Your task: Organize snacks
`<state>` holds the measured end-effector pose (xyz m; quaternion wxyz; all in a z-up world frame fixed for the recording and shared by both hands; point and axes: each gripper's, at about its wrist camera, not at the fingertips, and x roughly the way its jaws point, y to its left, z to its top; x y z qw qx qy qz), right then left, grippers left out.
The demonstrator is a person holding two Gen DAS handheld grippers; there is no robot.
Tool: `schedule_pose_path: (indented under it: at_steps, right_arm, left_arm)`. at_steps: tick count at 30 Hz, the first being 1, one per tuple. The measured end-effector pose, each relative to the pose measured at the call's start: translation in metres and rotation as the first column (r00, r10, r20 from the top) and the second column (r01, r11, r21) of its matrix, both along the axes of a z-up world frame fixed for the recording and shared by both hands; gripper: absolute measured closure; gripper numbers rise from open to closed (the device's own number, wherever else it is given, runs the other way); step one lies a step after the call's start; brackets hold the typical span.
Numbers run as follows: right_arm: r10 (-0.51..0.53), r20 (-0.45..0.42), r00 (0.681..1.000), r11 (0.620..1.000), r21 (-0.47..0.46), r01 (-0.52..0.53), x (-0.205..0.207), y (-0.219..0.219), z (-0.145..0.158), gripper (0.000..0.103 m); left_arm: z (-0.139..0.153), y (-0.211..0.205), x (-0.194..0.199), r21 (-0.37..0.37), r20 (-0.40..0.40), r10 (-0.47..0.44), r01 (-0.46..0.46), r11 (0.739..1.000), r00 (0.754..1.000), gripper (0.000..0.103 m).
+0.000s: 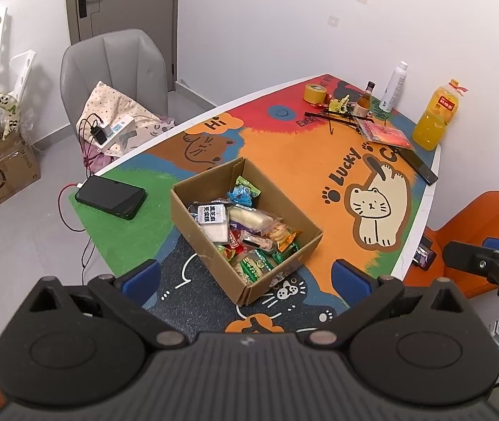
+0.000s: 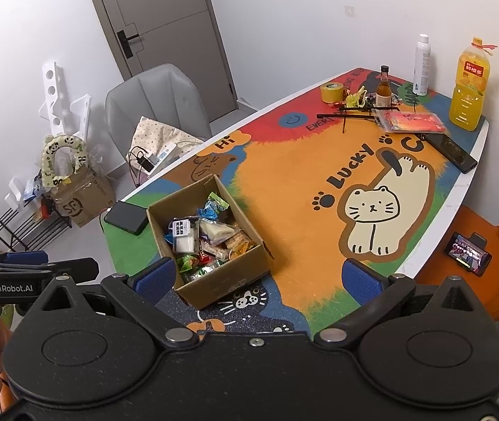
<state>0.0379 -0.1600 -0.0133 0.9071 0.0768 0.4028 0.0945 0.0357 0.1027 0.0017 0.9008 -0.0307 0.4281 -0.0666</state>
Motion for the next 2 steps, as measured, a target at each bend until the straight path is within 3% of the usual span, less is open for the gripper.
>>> schedule_pose_path:
  at_steps: [2]
  right_arm:
    - [0.001, -0.002, 1.0, 1.0, -0.001, -0.001, 0.0004, 0.0004, -0.0001, 0.0]
  left_arm:
    - [0.0001, 0.0001, 0.0009, -0.004, 0.0, 0.0, 0.0, 1.0, 1.0, 0.0]
